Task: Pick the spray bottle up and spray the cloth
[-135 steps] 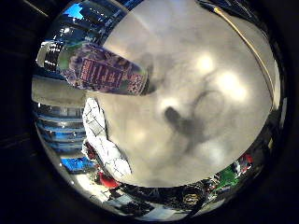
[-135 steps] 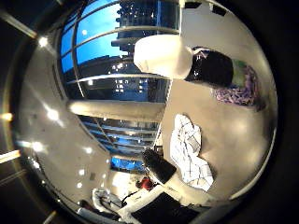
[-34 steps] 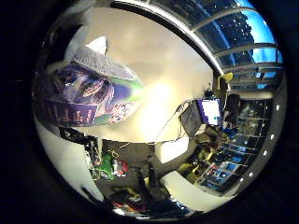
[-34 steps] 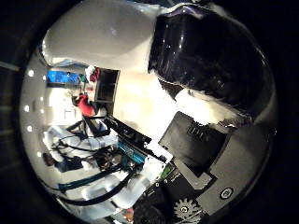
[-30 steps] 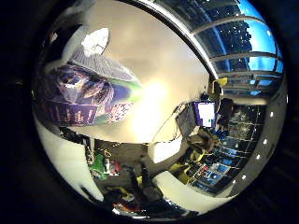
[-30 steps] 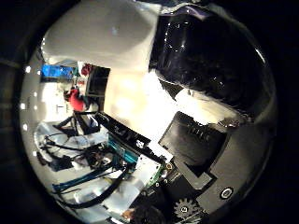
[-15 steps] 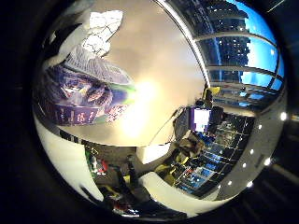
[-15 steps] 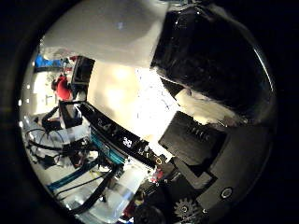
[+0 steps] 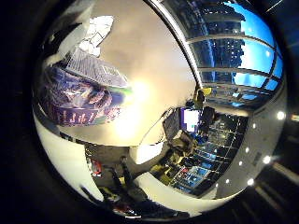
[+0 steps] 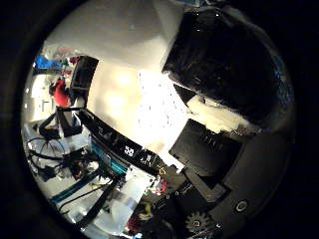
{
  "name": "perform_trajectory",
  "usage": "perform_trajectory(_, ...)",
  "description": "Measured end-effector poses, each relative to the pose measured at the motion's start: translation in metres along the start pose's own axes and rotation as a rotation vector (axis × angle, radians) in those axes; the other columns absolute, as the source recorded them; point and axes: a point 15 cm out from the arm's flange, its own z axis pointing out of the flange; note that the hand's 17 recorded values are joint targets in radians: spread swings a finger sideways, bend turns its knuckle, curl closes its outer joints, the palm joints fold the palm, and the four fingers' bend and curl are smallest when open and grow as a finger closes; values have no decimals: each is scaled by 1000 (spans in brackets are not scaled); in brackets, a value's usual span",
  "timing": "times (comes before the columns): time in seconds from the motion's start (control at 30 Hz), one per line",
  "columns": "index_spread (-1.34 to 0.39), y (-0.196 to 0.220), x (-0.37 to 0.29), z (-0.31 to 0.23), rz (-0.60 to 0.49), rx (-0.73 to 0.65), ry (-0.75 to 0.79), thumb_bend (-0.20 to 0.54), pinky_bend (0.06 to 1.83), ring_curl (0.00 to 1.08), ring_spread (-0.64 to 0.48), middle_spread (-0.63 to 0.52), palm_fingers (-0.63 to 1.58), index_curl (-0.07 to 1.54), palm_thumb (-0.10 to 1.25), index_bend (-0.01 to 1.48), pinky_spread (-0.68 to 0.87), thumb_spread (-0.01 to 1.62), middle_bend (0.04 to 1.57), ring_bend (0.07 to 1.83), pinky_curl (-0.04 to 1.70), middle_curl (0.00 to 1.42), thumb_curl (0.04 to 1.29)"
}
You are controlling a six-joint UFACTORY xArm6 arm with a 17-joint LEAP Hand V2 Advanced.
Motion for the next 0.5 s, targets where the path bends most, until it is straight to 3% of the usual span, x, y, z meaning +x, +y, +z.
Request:
perform_trajectory(0.2,-186,-13,-11,-19,52,63,-73,-19,1011,727,-198,-81,1137,753,1017,1209,-198,729,1389,1400,1467,670,845)
perform_trajectory(0.5,-187,-74,-90,-101,160,296,-441,-20,1011,728,-200,-81,1139,756,1006,1211,-201,715,1385,1399,1467,675,850)
